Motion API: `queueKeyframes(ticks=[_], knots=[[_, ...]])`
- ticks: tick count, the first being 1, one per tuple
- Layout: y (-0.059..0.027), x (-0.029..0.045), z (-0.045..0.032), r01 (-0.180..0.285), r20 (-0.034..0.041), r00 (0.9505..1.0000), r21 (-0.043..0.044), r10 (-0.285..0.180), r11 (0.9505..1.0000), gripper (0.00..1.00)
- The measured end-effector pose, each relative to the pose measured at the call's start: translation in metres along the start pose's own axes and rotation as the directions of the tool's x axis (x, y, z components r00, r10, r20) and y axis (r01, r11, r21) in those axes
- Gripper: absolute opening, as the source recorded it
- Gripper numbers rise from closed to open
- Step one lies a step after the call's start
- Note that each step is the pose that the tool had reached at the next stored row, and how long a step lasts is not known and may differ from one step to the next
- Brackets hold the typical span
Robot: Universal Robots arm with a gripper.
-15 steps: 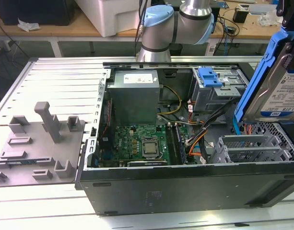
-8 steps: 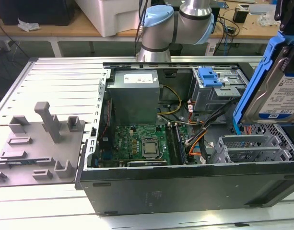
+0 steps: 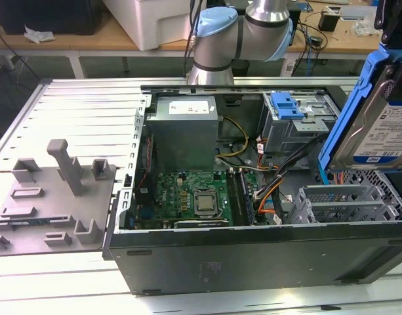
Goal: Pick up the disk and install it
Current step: 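Insert the disk into the insertion slot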
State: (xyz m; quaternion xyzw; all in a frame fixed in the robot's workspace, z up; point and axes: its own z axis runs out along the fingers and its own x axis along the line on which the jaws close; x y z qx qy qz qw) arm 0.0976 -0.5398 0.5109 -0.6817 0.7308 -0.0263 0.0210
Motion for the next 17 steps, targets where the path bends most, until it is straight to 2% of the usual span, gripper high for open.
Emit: queueKeyframes(ticks=[3, 17], knots=[[0.0006, -0.0001, 0.0014, 0.018, -0.0001, 0.9998, 0.0002, -0.018, 0.9998, 0.37], [-0.0008, -0.0003, 0.0124, 0.018, 0.0008, 0.9998, 0.0002, -0.018, 0.9998, 0.37]])
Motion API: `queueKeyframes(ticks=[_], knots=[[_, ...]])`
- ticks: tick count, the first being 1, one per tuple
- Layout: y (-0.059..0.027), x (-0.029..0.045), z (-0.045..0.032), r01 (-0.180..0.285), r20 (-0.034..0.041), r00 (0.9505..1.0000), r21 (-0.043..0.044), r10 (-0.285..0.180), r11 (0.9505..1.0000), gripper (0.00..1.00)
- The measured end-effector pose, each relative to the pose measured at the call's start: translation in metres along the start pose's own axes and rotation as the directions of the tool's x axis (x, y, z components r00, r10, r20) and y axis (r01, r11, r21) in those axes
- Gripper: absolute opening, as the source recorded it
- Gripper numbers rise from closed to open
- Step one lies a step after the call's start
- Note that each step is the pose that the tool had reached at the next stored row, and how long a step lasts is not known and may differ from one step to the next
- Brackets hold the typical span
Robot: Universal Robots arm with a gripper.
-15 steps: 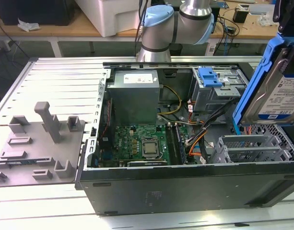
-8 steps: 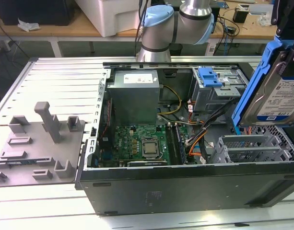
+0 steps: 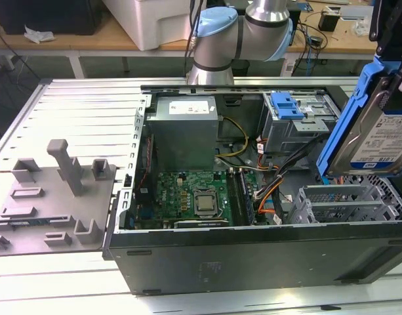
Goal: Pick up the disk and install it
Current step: 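Insert the disk into the insertion slot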
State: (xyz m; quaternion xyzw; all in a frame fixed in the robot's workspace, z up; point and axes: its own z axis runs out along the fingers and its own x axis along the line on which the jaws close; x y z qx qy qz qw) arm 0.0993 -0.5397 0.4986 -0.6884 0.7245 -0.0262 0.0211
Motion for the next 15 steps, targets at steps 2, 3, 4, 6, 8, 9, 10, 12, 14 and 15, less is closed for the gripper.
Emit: queueKeyframes(ticks=[2, 3, 4, 6, 8, 9, 10, 12, 14, 15], knots=[[0.0001, 0.0, 0.0026, 0.0, 0.0001, 1.0, 0.0, 0.0, 1.0, 0.37], [0.0002, 0.0, 0.0034, 0.0, 0.0001, 1.0, 0.0, 0.0, 1.0, 0.37], [0.0002, 0.0, 0.0043, 0.0, 0.0, 1.0, 0.0, 0.0, 1.0, 0.37], [0.0004, 0.0, 0.0068, 0.0, 0.0, 1.0, 0.0, 0.0, 1.0, 0.37], [0.0006, -0.0001, 0.0094, 0.0, 0.0, 1.0, 0.0, 0.0, 1.0, 0.37], [0.0006, -0.0001, 0.0103, 0.0, 0.0, 1.0, 0.0001, 0.0, 1.0, 0.37], [0.0007, -0.0001, 0.0117, 0.0, 0.0, 1.0, 0.0, 0.0, 1.0, 0.37], [0.0008, -0.0002, 0.0135, 0.0, 0.0, 1.0, 0.0, 0.0, 1.0, 0.37], [0.0009, -0.0003, 0.0154, 0.0, 0.0, 1.0, 0.0, 0.0, 1.0, 0.37], [0.001, -0.0005, 0.0161, 0.0, 0.0, 1.0, 0.0, 0.0, 1.0, 0.37]])
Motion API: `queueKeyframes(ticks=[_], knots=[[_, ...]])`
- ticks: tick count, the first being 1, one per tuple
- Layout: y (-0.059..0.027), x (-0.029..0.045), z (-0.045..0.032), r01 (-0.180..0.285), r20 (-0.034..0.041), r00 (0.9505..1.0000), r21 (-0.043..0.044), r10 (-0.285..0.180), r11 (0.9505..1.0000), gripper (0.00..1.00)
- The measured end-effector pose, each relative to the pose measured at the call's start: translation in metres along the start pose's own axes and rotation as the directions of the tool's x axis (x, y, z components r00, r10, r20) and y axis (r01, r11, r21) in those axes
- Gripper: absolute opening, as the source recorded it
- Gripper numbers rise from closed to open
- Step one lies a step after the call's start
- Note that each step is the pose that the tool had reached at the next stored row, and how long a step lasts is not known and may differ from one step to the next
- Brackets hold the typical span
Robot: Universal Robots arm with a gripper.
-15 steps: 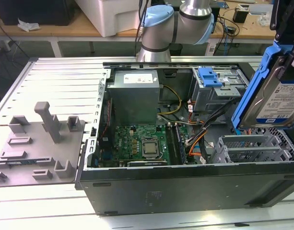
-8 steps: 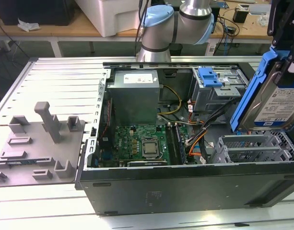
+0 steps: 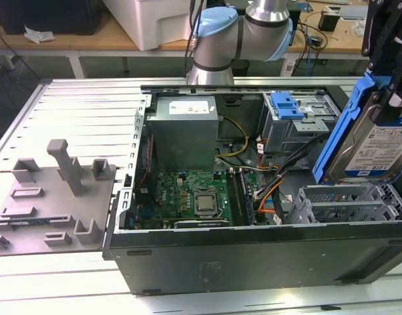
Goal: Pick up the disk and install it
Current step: 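Insert the disk into the insertion slot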
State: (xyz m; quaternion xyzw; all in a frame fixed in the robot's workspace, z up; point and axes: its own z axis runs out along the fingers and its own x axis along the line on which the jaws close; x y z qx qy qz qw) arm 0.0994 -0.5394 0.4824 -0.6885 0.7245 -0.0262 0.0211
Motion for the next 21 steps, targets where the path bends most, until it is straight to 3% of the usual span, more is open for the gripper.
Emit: queueKeyframes(ticks=[9, 21], knots=[[0.0006, -0.0059, 0.0044, 0.009, 0.0008, 1.0, 0.0001, -0.009, 1.0, 0.37], [0.0009, -0.0057, 0.0082, 0.01, 0.0006, 0.9999, 0.0001, -0.01, 0.9999, 0.37]])
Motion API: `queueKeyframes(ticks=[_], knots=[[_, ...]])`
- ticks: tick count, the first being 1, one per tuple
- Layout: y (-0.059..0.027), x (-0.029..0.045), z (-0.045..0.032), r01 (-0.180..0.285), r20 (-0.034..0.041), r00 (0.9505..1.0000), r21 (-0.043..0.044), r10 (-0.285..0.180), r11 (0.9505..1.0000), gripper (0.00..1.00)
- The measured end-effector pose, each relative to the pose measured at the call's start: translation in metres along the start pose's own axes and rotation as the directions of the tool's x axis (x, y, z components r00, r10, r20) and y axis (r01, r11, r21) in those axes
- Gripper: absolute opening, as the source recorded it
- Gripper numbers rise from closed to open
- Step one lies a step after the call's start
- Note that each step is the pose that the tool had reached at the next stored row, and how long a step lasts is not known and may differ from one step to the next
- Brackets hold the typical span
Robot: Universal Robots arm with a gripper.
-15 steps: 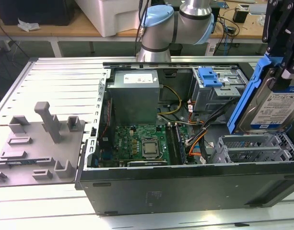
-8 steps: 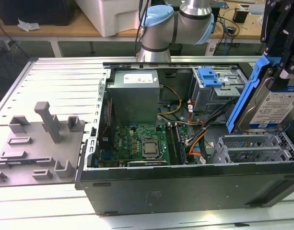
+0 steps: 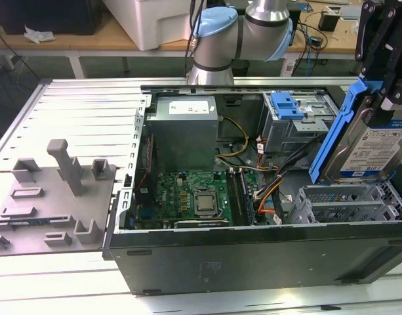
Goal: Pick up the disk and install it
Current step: 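Insert the disk into the insertion slot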
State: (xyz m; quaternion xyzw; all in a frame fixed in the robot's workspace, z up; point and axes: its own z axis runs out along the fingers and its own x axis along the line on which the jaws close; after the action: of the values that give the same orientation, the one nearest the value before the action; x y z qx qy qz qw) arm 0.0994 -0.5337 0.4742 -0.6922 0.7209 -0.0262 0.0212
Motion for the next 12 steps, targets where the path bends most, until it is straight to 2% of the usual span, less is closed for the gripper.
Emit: queueKeyframes(ticks=[12], knots=[[0.0001, 0.0014, 0.0033, 0.002, 0.0003, 1.0, 0.0, -0.002, 1.0, 0.37]])
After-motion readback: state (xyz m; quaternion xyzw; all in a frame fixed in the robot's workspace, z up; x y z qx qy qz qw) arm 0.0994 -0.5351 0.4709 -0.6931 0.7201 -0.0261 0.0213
